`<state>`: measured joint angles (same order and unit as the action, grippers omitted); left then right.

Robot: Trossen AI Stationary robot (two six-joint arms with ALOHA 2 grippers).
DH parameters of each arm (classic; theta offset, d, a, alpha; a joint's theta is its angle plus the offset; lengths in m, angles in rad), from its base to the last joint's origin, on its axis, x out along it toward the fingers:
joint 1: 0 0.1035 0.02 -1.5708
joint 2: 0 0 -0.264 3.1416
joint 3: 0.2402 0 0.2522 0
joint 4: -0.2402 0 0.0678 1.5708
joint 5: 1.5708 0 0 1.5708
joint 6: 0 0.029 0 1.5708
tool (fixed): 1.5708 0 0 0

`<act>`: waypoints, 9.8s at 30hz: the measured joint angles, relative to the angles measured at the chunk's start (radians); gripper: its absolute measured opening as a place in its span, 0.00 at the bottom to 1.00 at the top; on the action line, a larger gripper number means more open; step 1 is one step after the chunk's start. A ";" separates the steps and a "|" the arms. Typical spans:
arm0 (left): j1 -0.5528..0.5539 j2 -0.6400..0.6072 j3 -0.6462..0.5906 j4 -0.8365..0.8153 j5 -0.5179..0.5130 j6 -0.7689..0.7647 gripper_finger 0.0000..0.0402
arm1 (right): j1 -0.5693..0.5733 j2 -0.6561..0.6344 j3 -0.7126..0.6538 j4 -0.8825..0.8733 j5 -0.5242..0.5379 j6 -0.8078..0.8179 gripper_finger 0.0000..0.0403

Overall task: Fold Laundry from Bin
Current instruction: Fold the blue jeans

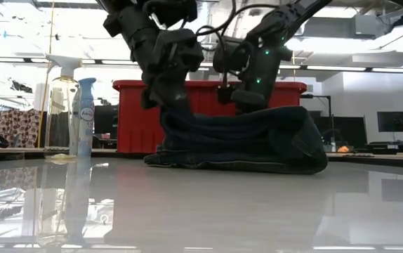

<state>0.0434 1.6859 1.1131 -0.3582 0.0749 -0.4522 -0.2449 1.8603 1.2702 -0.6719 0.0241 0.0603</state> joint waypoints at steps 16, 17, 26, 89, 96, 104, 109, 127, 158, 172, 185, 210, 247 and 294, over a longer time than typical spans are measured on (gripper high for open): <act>-0.010 0.000 -0.239 0.273 -0.067 -0.201 0.00 | -0.027 -0.133 -0.002 0.095 -0.089 -0.029 0.04; -0.010 0.000 -0.239 0.281 -0.064 -0.211 0.00 | -0.028 -0.139 -0.002 0.125 -0.107 -0.025 0.04; -0.020 -0.103 -0.208 0.324 -0.094 -0.257 0.00 | -0.061 -0.116 -0.004 0.368 -0.160 -0.008 0.04; 0.119 0.092 -0.206 0.472 -0.287 -0.041 0.00 | 0.230 -0.170 -0.136 0.153 -0.049 0.010 0.03; 0.125 0.100 -0.206 0.467 -0.270 -0.040 0.00 | 0.273 -0.161 -0.283 0.260 -0.037 0.028 0.03; 0.125 0.100 -0.206 0.448 -0.246 -0.051 0.00 | 0.255 -0.114 -0.319 0.328 -0.059 0.059 0.03; 0.124 0.099 -0.206 0.420 -0.240 -0.082 0.00 | 0.261 -0.197 -0.277 0.270 -0.052 0.073 0.03; -0.077 0.098 -0.206 0.350 -0.166 -0.564 0.00 | 0.319 -0.458 -0.226 -0.162 0.132 0.609 0.08; -0.550 0.057 -0.113 0.286 -0.613 -1.456 0.00 | 0.735 -0.367 -0.227 -0.042 0.323 0.936 0.22; -0.462 0.048 0.172 -0.460 -0.798 -1.253 0.00 | 0.573 -0.367 -0.227 0.105 0.424 0.719 0.13; -0.212 0.063 0.073 -0.235 -0.628 -0.659 0.00 | 0.543 -0.367 -0.227 0.105 0.366 0.734 0.08; -0.176 0.022 -0.133 -0.428 -0.480 -0.977 0.00 | 0.544 -0.373 -0.227 0.103 0.359 0.722 0.08; -0.167 -0.003 -0.130 -0.176 -0.226 -0.599 0.00 | 0.558 -0.579 -0.209 0.104 0.371 0.672 0.06; 0.048 0.034 -0.069 -0.218 -0.255 -0.568 0.00 | 0.558 -0.578 -0.209 0.095 0.397 0.691 0.07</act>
<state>0.0909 1.7202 1.0439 -0.5760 -0.1797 -1.0206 0.3134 1.2819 1.0611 -0.5768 0.4213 0.7517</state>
